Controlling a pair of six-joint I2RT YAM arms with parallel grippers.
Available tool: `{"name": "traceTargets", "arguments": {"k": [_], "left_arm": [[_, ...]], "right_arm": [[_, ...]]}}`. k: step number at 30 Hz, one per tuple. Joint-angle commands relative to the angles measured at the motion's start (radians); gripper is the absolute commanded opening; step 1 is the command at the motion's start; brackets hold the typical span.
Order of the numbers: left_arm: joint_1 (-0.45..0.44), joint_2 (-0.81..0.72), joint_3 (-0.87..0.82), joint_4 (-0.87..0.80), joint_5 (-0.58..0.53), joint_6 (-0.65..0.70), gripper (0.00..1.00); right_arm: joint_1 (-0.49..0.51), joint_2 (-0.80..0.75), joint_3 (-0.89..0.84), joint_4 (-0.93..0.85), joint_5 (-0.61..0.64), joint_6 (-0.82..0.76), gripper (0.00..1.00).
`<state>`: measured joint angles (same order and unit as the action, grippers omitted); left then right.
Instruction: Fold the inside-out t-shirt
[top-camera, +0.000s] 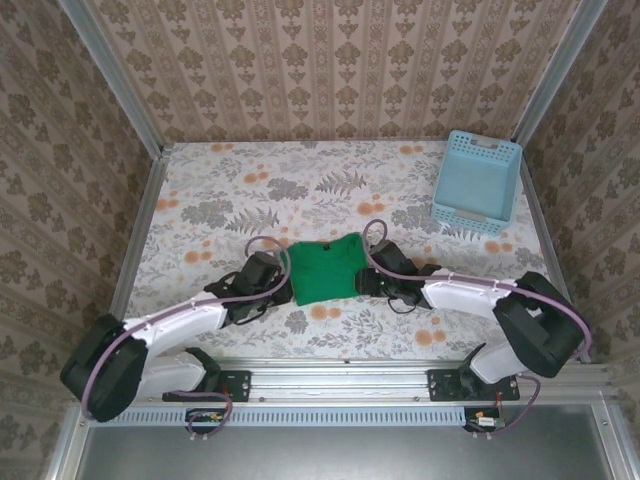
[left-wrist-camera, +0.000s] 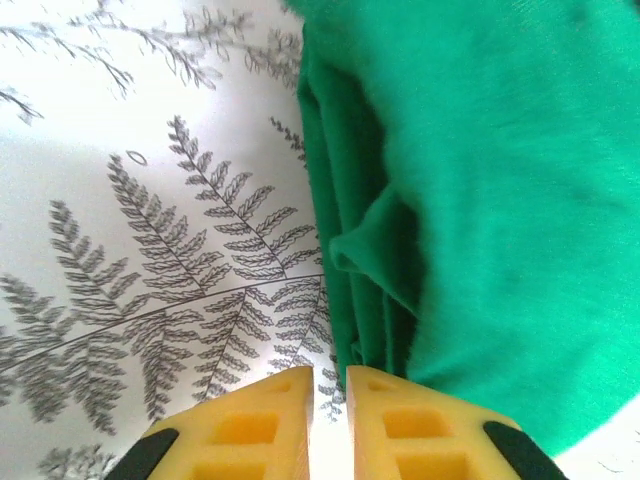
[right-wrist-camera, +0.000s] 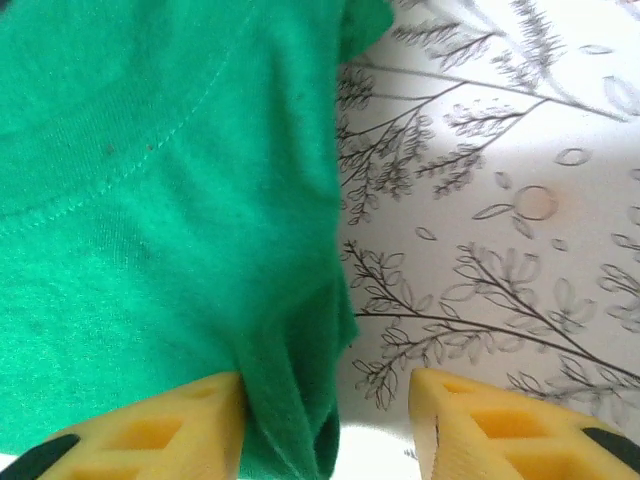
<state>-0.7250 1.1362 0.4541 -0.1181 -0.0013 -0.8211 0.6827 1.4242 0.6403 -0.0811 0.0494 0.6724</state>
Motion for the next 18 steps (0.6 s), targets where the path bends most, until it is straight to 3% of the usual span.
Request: {"name": "traceTargets", "arguments": {"k": [1,3,9,13,18], "left_arm": [[0.041,-0.121,0.022,-0.125,-0.063,0.041,0.28],[0.093,-0.215,0.018,-0.177,-0.056,0.066,0.32],[0.237,-0.473,0.06,-0.318,-0.057,0.186,0.55],[0.302,-0.568,0.093,-0.363,-0.058,0.231,0.66],[0.32,-0.62,0.103,-0.386,-0.066,0.261,0.76]], "right_arm": [[0.037,-0.111,0.085,-0.198,0.169,-0.068,0.63],[0.074,-0.134,0.128,-0.271,0.233,-0.096,0.69],[0.212,-0.043,0.248,-0.337,0.262,-0.063,0.81],[0.275,0.134,0.375,-0.384,0.31,-0.034,0.85],[0.274,0.345,0.55,-0.48,0.339,-0.018,0.9]]}}
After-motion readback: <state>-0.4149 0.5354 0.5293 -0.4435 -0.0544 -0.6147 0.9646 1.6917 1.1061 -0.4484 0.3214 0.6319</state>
